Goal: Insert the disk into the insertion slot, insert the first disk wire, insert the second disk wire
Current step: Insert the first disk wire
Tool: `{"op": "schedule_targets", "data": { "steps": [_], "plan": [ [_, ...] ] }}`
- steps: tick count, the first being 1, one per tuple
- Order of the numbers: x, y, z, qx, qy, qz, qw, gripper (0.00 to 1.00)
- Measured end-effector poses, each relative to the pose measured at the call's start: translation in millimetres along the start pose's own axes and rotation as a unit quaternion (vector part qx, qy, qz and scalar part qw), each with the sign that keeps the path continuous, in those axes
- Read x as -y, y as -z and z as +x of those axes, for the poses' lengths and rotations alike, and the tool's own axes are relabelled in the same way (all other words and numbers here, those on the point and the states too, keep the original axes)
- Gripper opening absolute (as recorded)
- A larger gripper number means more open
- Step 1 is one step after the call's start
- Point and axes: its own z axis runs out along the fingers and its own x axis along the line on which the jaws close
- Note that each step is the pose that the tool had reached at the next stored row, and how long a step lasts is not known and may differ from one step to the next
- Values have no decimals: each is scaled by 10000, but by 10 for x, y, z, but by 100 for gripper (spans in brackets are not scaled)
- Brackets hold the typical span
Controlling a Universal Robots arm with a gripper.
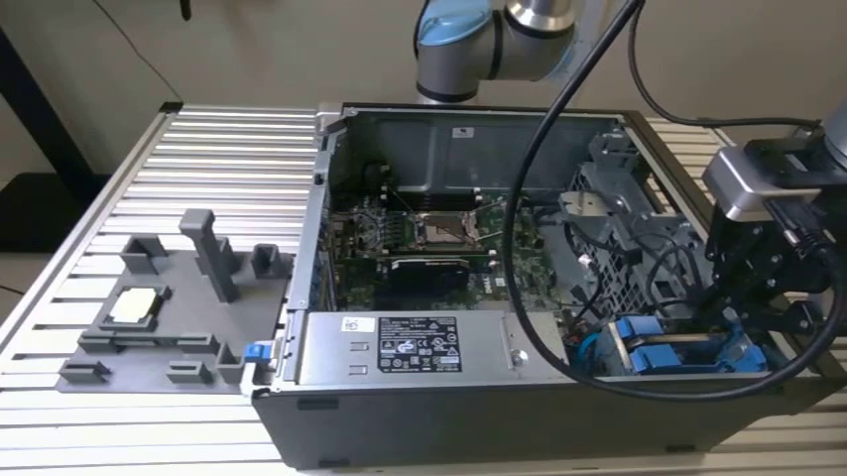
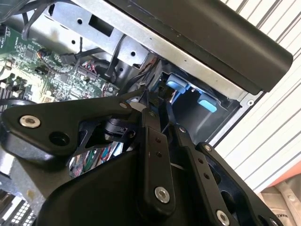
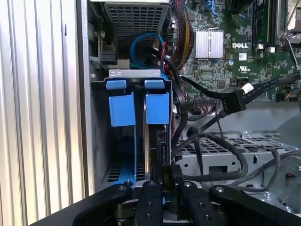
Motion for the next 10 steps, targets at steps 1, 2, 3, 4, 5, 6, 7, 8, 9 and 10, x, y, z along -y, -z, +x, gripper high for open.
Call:
{"op": "schedule_targets", "data": {
  "steps": [1,2,3,4,5,6,7,8,9,10],
  "plan": [
    [0,16,-1,-3,0,0,10000,19],
    [1,23,-2,5,0,0,10000,19],
    [1,26,-2,22,0,0,10000,19],
    [1,28,-3,35,0,0,10000,19],
    [1,29,-3,44,0,0,10000,19],
    [1,29,-3,56,0,-1,10000,19],
    [1,29,-3,66,0,-1,10000,19],
    [1,28,-3,75,0,-1,10000,19],
    [1,26,-3,79,0,-1,10000,19],
    [0,23,-2,82,-1,-1,10000,19]
  ]
}}
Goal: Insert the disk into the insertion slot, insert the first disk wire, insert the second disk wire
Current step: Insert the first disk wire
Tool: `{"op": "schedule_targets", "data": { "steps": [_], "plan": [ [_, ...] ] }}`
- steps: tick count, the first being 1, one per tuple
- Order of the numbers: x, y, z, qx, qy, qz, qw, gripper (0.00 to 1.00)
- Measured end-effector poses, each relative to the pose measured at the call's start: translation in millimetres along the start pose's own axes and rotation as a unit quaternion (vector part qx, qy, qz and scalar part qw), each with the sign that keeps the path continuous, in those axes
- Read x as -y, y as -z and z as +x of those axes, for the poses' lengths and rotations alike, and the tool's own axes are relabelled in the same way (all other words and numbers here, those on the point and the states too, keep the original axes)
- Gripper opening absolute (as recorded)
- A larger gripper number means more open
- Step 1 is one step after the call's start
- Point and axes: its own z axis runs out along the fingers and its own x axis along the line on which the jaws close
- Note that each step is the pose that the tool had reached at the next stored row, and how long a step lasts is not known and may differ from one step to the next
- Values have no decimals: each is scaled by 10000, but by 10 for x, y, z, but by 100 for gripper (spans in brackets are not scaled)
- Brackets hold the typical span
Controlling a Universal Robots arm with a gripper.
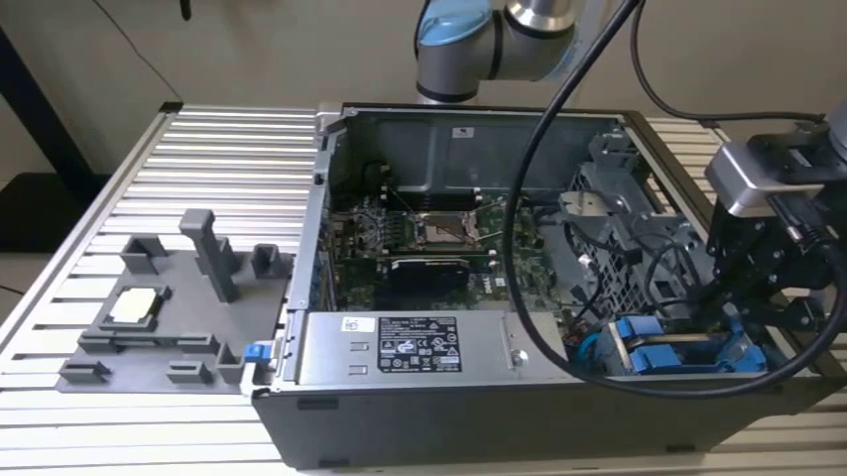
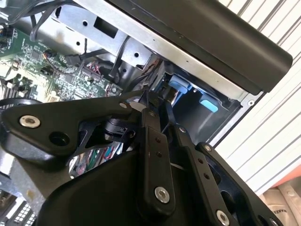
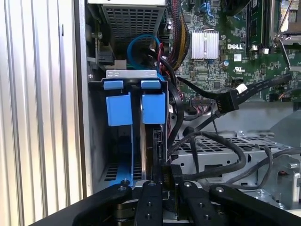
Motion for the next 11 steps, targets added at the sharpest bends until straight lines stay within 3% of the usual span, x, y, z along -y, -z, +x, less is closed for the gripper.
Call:
{"op": "schedule_targets", "data": {
  "steps": [7,11],
  "plan": [
    [0,-21,7,15,0,0,10000,19],
    [3,-30,16,41,0,-1,10000,19]
  ]
}}
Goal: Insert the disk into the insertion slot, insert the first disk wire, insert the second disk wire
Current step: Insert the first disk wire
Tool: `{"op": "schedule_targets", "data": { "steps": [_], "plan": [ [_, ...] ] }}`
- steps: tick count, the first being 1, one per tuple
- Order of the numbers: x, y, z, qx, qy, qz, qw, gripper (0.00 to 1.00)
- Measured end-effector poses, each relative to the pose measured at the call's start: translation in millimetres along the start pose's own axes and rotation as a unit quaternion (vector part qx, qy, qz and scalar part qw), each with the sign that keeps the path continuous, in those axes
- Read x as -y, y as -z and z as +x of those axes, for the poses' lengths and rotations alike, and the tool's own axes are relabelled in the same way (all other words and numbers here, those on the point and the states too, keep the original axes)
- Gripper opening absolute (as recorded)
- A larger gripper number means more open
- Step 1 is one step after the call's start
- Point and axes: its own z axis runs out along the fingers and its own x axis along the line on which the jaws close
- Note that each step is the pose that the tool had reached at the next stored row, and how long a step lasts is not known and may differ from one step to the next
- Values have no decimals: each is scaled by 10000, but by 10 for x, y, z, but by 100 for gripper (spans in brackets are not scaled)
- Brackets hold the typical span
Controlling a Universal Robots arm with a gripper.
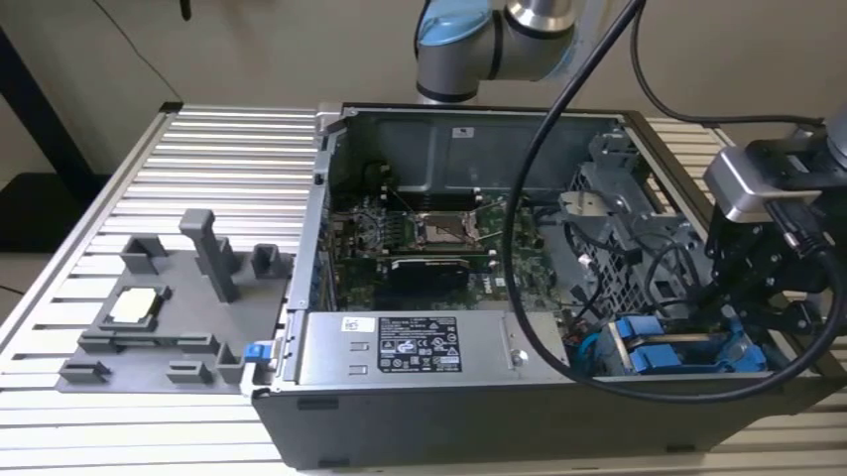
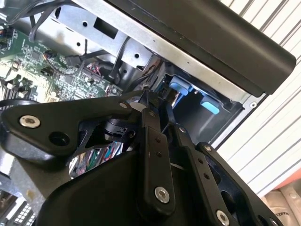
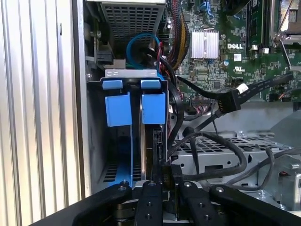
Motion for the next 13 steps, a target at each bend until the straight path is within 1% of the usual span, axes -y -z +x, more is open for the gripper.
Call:
{"op": "schedule_targets", "data": {
  "steps": [7,11,13],
  "plan": [
    [6,-7,22,55,-1,-1,10000,19],
    [7,-2,23,119,-1,-3,9999,19],
    [7,-2,27,141,-2,-4,9999,19]
  ]
}}
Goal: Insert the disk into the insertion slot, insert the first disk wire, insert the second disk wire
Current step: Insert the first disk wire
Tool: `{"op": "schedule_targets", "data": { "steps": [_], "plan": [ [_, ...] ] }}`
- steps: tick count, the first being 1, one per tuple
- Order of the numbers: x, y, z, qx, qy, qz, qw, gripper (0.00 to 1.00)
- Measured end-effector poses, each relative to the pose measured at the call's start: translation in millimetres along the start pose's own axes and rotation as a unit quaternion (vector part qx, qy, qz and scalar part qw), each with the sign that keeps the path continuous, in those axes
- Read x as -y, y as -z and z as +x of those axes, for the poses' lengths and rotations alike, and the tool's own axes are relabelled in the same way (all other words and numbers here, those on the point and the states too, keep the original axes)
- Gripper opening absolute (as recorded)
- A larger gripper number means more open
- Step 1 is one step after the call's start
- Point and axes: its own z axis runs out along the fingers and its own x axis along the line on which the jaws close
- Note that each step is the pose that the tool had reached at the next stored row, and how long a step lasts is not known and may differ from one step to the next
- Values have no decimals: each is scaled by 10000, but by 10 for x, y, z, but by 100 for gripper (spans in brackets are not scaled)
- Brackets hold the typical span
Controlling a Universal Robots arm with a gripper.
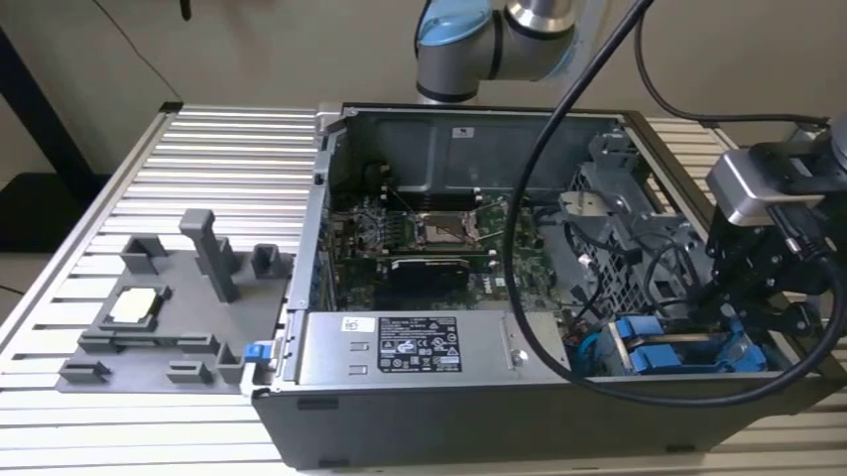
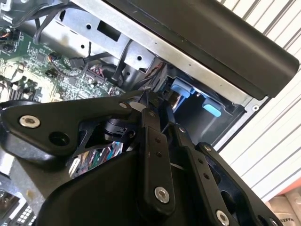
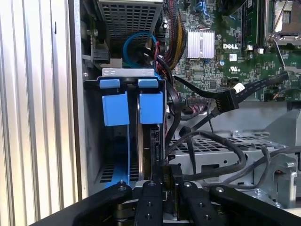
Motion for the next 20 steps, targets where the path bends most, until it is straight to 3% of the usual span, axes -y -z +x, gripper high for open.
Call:
{"op": "schedule_targets", "data": {
  "steps": [11,16,20],
  "plan": [
    [2,14,9,3,-4,-25,10000,19],
    [2,14,9,-144,-2,-19,9999,19],
    [-4,12,9,-140,0,0,9999,19]
  ]
}}
